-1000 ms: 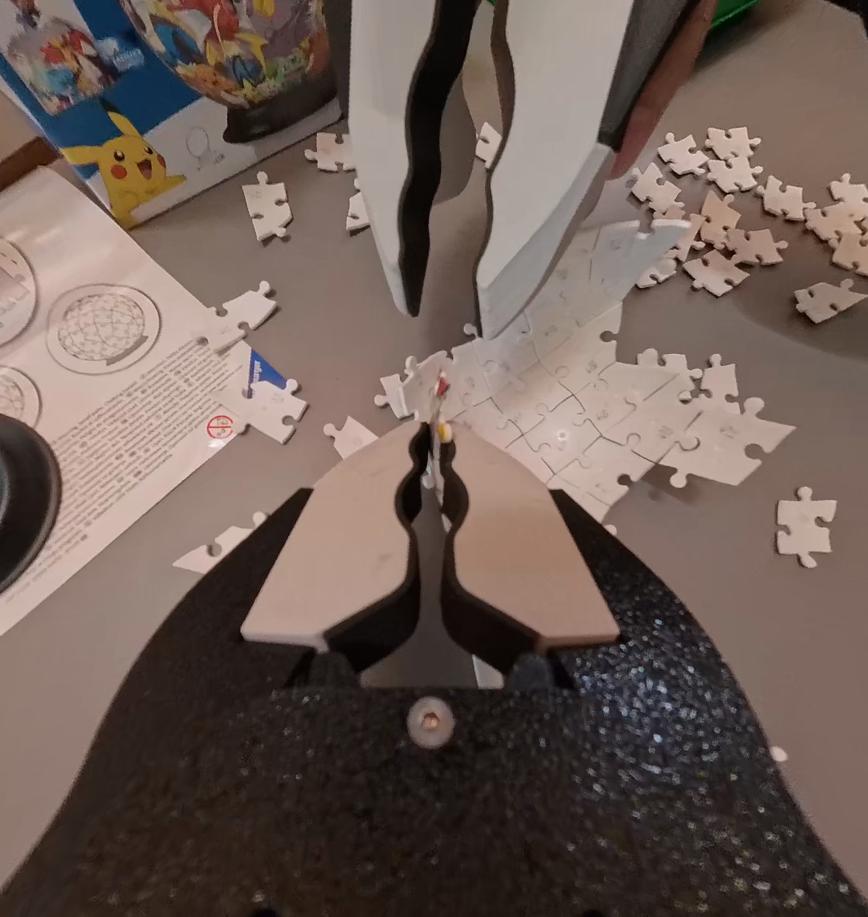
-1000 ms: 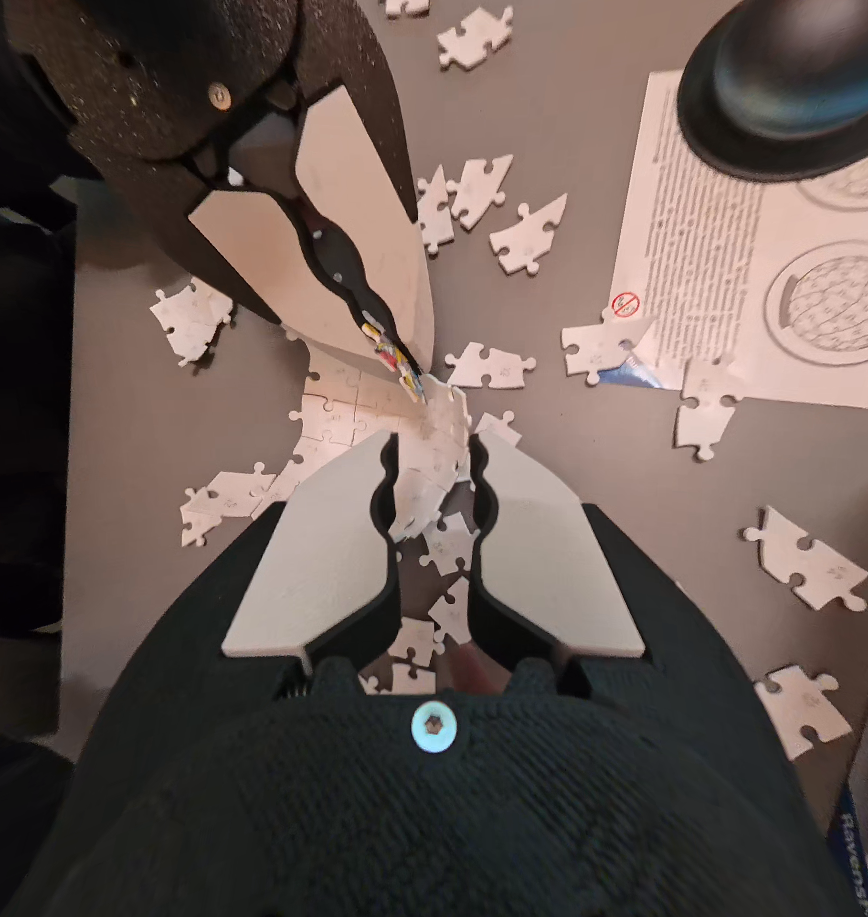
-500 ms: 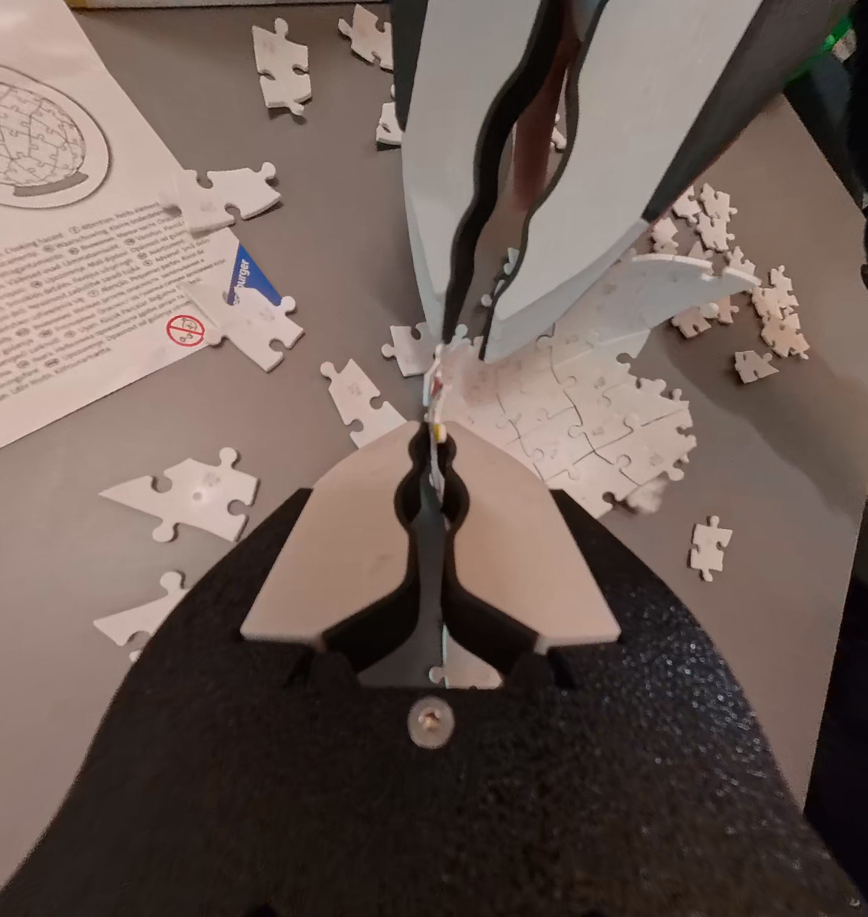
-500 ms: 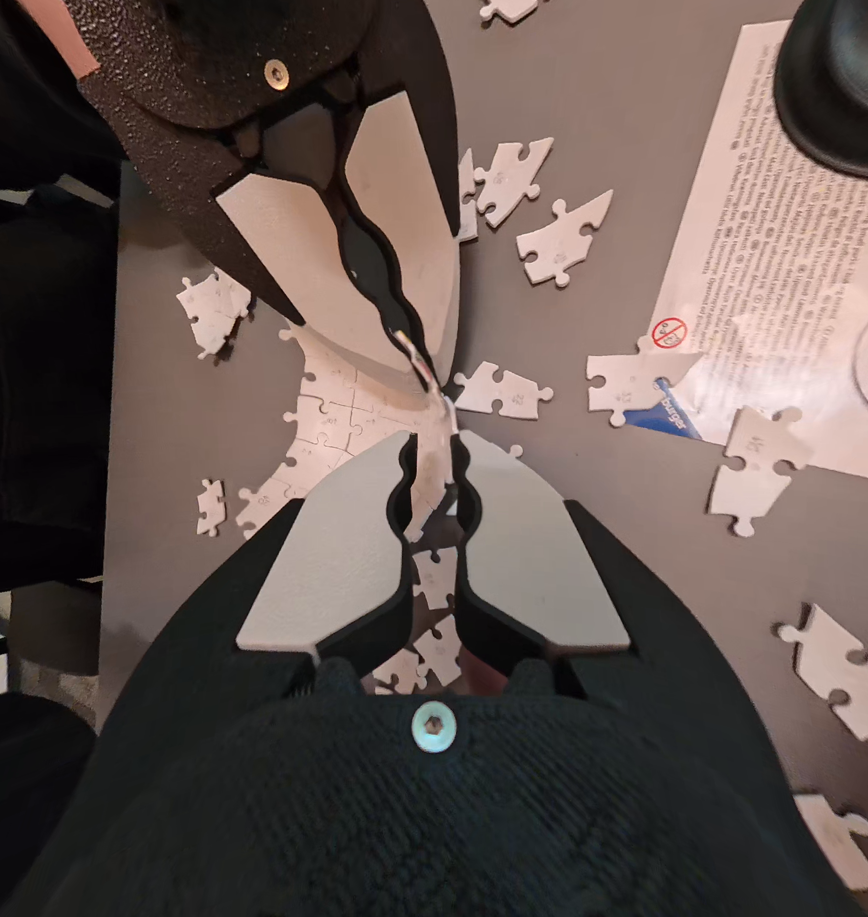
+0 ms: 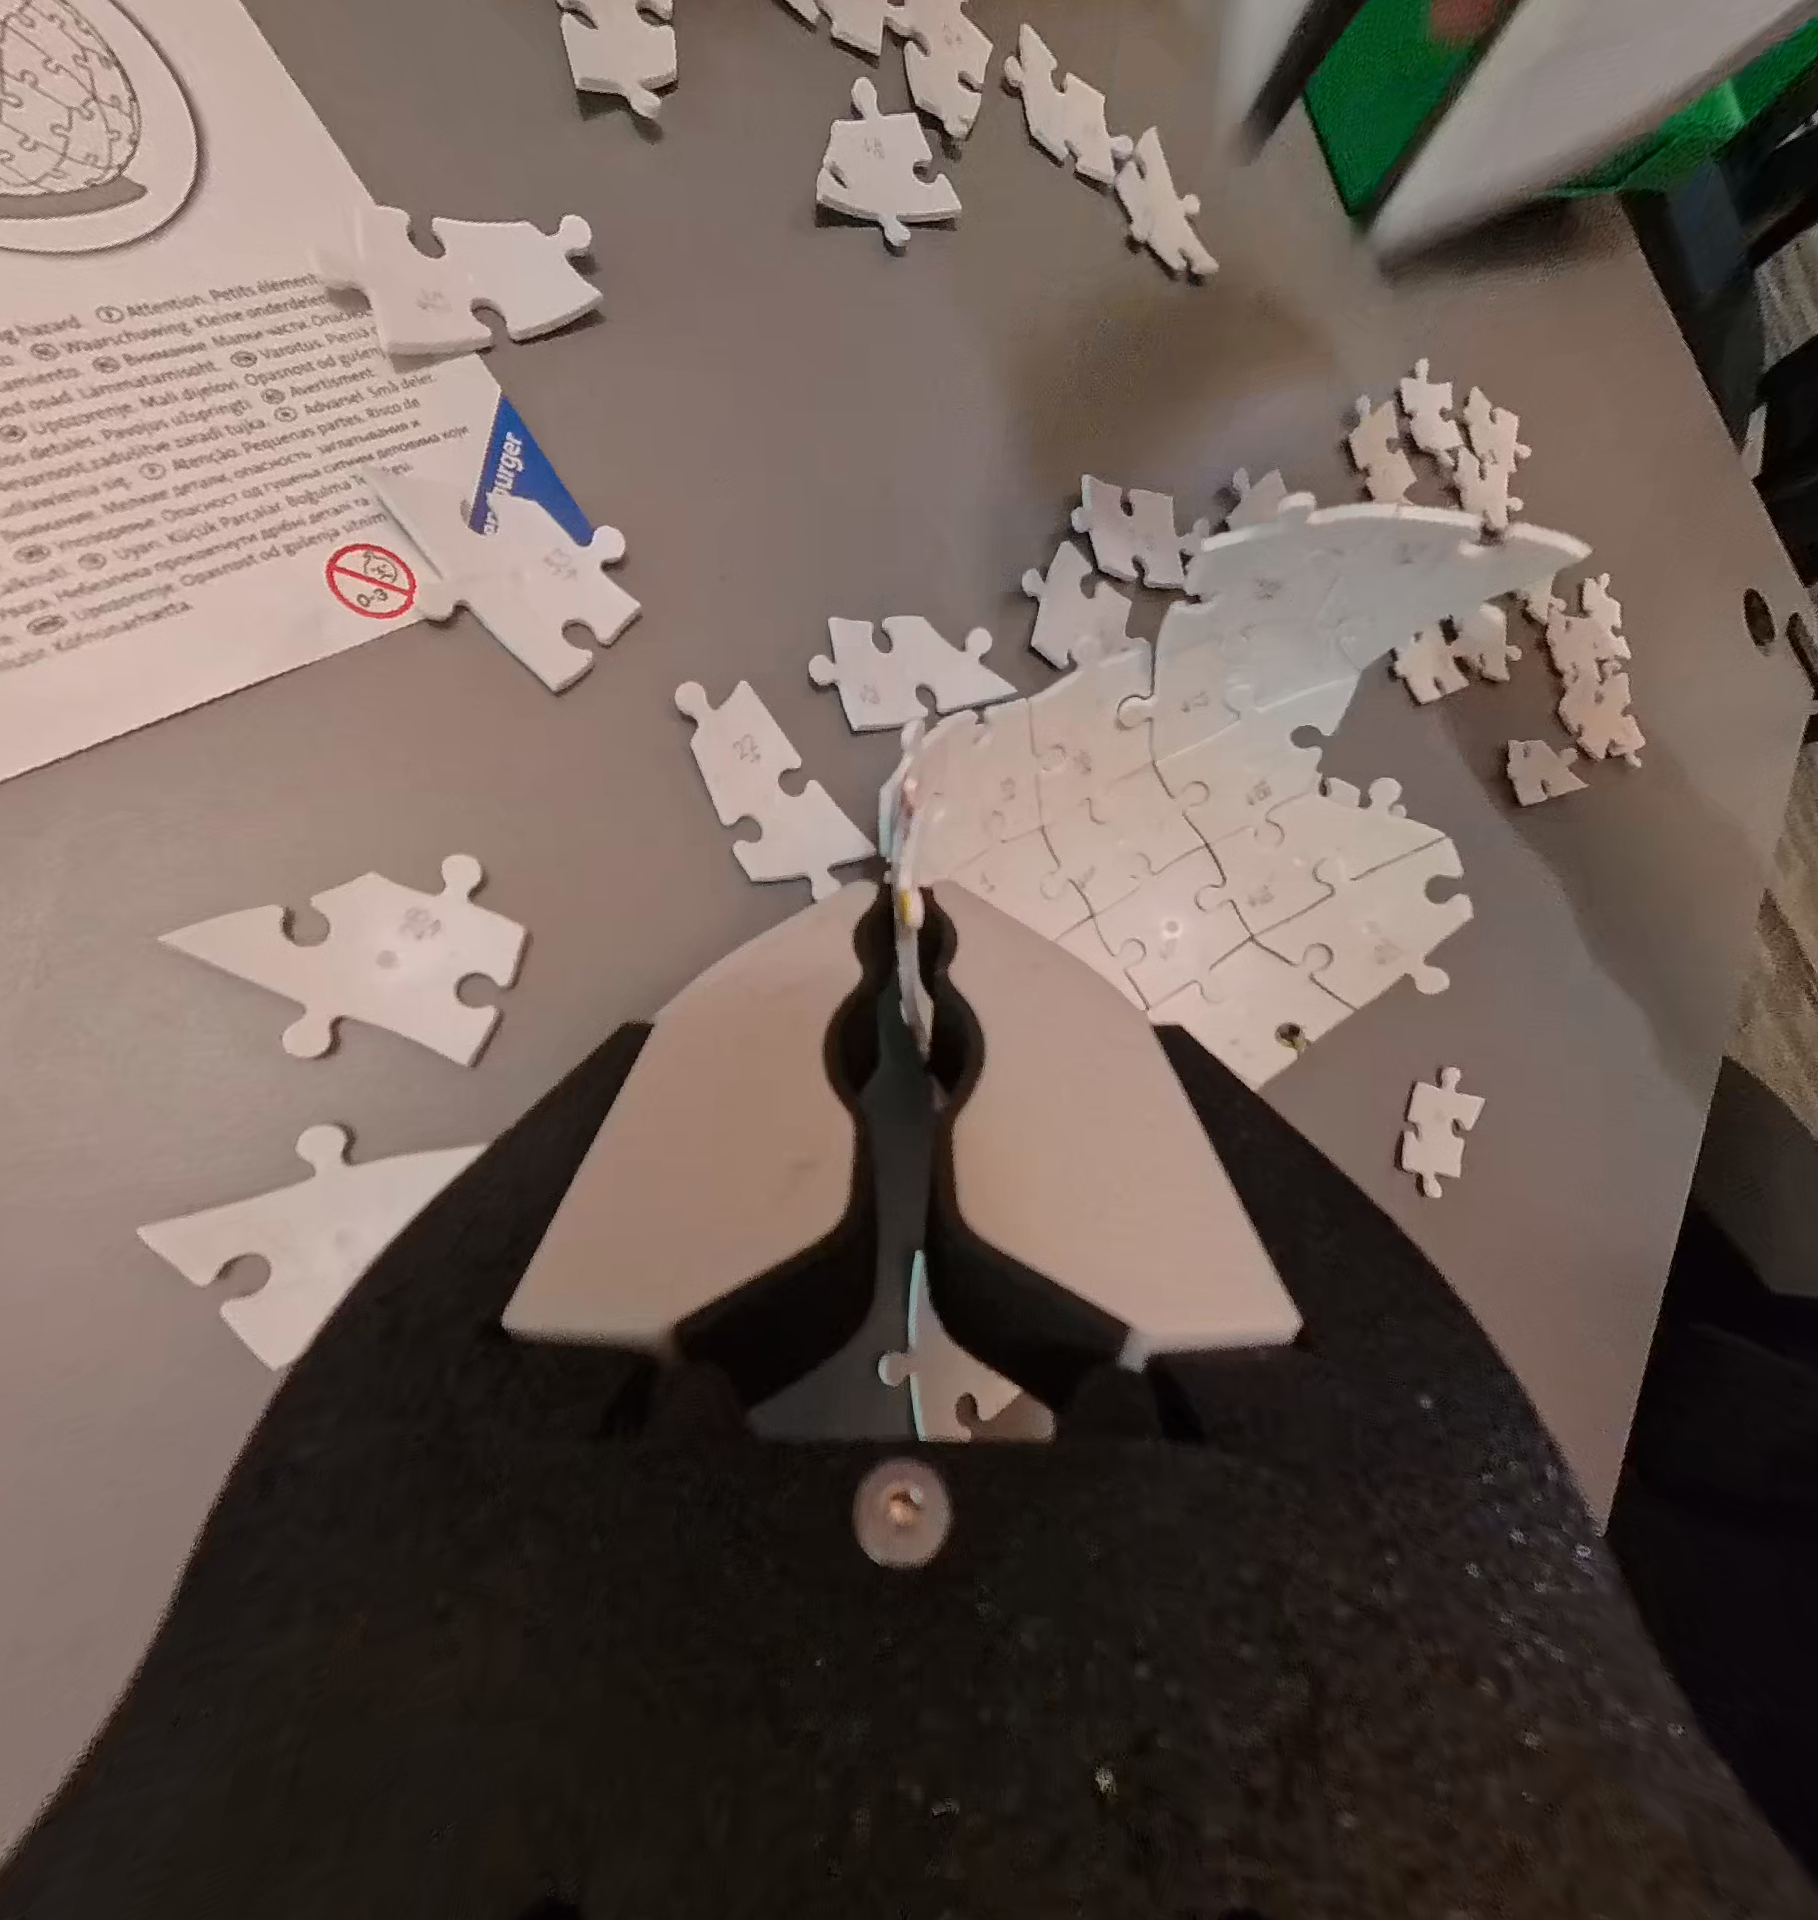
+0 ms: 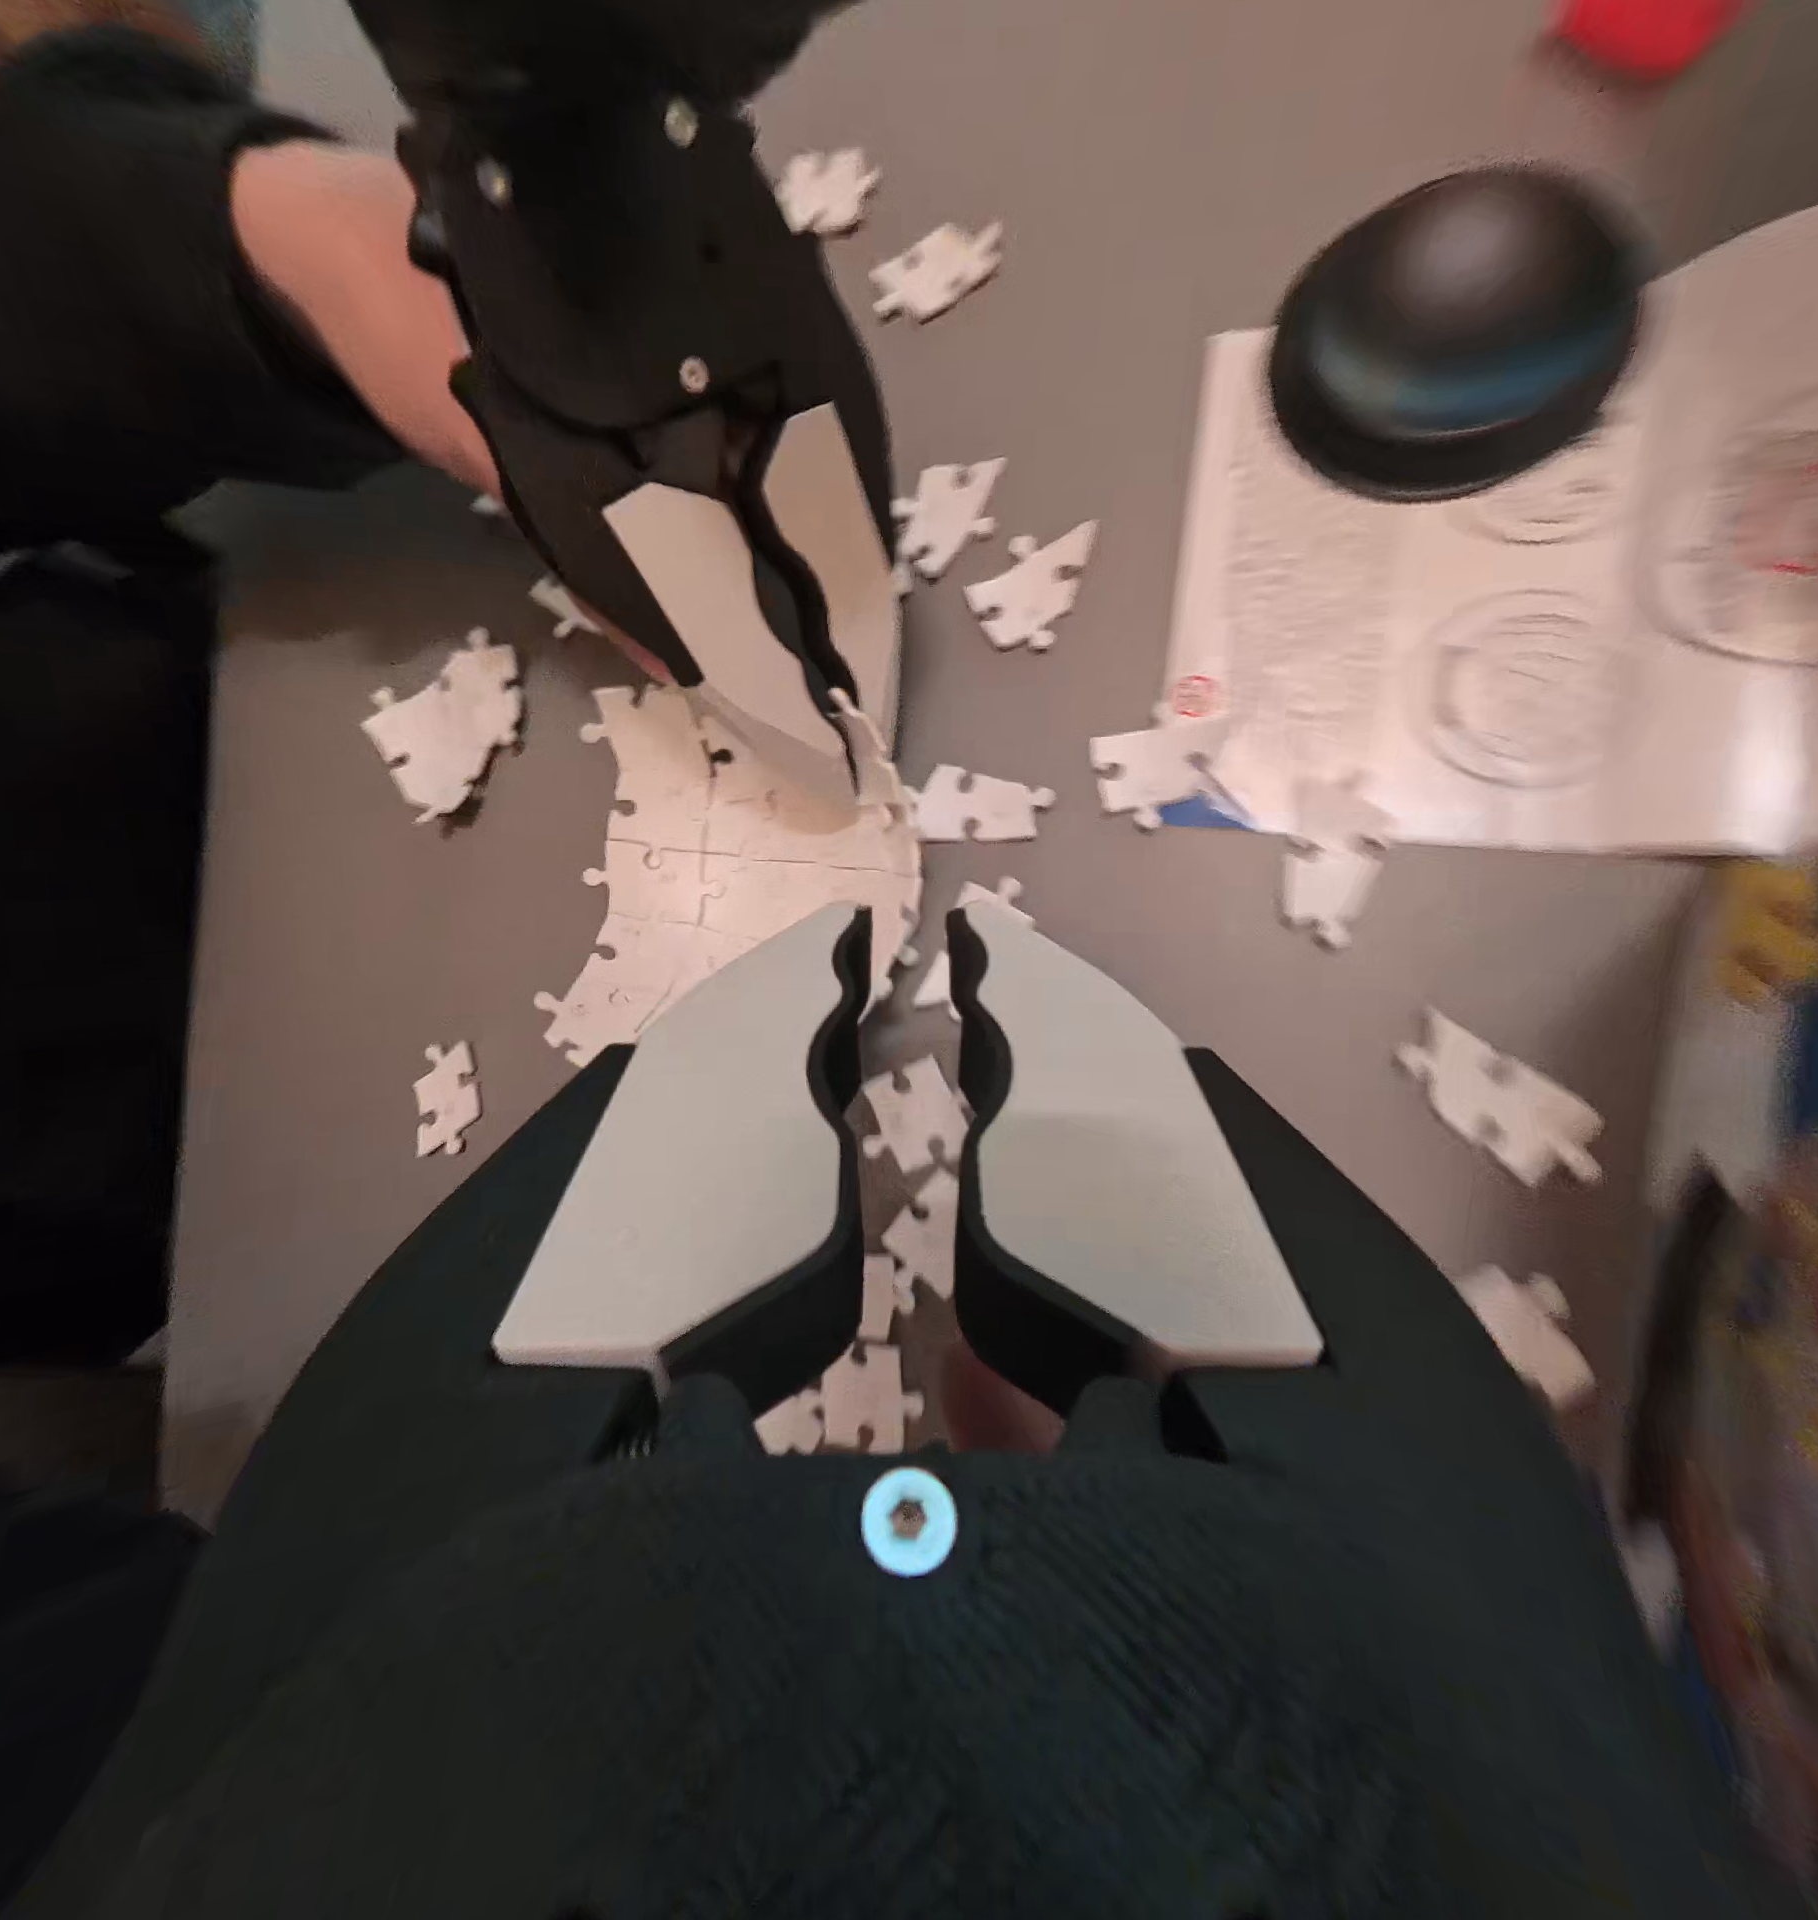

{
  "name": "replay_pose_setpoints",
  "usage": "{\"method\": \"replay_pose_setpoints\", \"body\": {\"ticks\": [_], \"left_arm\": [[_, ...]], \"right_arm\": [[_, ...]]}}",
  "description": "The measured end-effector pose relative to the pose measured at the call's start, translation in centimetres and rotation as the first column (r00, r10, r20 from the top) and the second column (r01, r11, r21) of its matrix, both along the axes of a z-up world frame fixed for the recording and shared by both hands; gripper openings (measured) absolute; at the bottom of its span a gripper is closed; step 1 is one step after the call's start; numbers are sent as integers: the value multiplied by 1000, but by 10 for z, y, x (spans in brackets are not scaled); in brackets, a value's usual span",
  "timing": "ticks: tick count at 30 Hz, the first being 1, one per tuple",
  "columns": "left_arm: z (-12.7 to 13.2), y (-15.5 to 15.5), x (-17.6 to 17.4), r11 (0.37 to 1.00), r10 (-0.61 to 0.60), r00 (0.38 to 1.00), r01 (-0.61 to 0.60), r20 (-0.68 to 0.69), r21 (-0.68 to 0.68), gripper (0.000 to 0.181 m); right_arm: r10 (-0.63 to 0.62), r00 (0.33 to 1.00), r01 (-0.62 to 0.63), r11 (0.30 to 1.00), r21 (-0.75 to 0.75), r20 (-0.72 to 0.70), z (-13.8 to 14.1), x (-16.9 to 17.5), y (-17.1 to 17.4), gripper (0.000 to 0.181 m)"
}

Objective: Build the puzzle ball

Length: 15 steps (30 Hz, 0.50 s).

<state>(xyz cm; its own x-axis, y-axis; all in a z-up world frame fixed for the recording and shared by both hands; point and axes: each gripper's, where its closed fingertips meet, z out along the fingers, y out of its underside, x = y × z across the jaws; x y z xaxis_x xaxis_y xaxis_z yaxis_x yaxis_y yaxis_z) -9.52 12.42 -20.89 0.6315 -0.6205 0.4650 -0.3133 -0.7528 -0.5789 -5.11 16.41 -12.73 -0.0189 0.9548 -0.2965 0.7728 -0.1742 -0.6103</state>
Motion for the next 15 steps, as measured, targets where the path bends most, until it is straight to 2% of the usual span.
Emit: {"method": "replay_pose_setpoints", "body": {"ticks": [2, 3, 5, 6, 8, 10, 13, 15], "left_arm": [[0, -1, -1, 1000, 14, 1000, -14, 1, -5, 3], [0, -1, -2, 1000, 25, 1000, -25, 3, -9, 3], [0, -2, -3, 998, 58, 998, -58, 6, -17, 3], [0, -1, -4, 997, 77, 997, -77, 8, -15, 3], [-1, -2, -6, 993, 120, 993, -120, 8, -8, 3], [-1, -3, -9, 986, 168, 986, -168, 16, 4, 4], [2, -2, -12, 969, 246, 969, -247, 37, 24, 3], [5, -2, -13, 955, 292, 955, -294, 57, 33, 2]], "right_arm": [[-165, 986, 168, 977, 132, -37, 25, 23, 1, 21], [-262, 961, 274, 944, 183, -88, 36, 32, -3, 23], [-466, 856, 506, 844, 180, -224, 50, 46, -20, 23], [-556, 776, 612, 778, 142, -299, 51, 51, -30, 23], [-641, 638, 734, 674, 82, -427, 41, 53, -56, 24], [-704, 539, 813, 579, 66, -462, 17, 54, -77, 30], [-767, 477, 845, 535, -17, -429, -17, 34, -96, 43], [-788, 486, 852, 524, 2, -377, -34, 24, -97, 45]]}}
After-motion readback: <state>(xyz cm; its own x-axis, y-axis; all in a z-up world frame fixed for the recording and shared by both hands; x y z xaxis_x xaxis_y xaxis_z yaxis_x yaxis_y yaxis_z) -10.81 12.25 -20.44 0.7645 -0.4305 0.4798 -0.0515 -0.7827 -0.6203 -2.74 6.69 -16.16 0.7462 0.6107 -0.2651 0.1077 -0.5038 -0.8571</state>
